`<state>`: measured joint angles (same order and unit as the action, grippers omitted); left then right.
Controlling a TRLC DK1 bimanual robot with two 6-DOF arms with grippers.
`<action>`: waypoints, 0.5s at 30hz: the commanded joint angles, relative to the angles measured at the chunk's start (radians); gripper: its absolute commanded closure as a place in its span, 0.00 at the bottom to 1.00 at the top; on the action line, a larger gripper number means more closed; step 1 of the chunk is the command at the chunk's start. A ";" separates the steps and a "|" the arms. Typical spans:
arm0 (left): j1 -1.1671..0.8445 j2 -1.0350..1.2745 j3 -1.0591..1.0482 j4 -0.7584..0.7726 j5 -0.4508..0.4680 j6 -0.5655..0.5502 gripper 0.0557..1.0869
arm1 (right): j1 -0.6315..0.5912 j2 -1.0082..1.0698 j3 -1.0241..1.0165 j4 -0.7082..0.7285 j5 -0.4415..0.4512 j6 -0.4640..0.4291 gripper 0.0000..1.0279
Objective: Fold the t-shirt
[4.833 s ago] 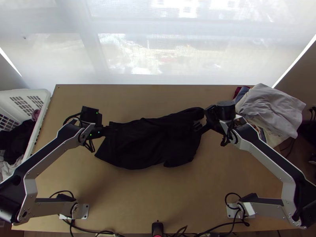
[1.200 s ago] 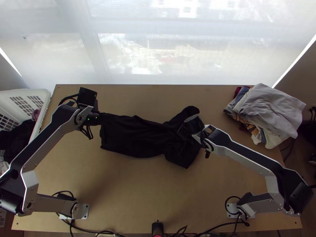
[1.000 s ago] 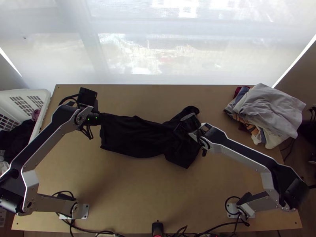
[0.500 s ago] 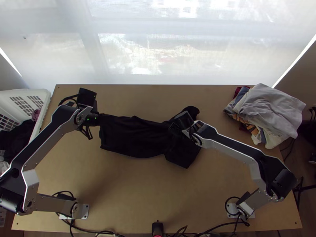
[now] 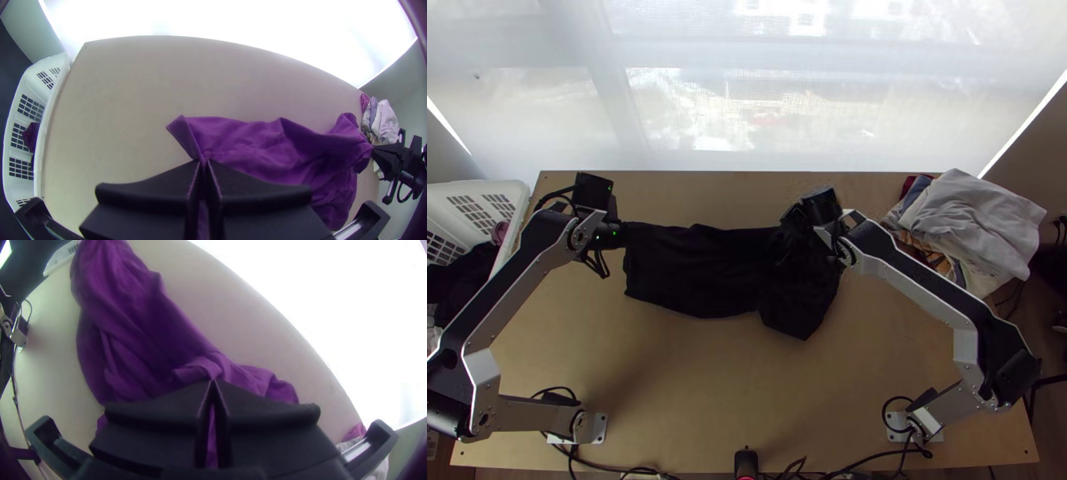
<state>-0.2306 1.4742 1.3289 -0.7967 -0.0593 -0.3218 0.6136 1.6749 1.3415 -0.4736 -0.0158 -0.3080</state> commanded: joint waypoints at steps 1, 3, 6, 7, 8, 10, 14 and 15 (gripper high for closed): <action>0.031 -0.017 0.056 0.001 0.001 0.000 0.97 | -0.068 -0.018 0.153 -0.065 0.000 -0.008 0.97; 0.050 -0.023 0.079 0.001 0.001 0.000 0.97 | -0.092 -0.024 0.194 -0.082 -0.001 -0.008 0.97; 0.074 -0.032 0.113 -0.001 0.001 0.000 0.97 | -0.132 -0.030 0.258 -0.103 -0.001 -0.008 0.97; 0.079 -0.038 0.124 -0.002 0.001 0.000 0.97 | -0.144 -0.035 0.281 -0.111 -0.001 -0.008 0.97; 0.083 -0.045 0.135 -0.002 0.001 0.000 0.97 | -0.153 -0.037 0.305 -0.117 -0.001 -0.008 0.97; 0.094 -0.052 0.162 -0.002 0.001 0.000 0.97 | -0.173 -0.041 0.351 -0.128 -0.001 -0.008 0.97; 0.123 -0.052 0.248 -0.001 -0.001 -0.008 0.97 | -0.210 -0.041 0.449 -0.142 0.000 -0.011 0.97; 0.129 -0.049 0.273 0.002 -0.002 -0.010 0.97 | -0.218 -0.038 0.473 -0.142 0.000 -0.013 0.97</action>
<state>-0.1440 1.4322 1.4872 -0.7986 -0.0563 -0.3222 0.4572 1.6405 1.6638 -0.5934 -0.0166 -0.3157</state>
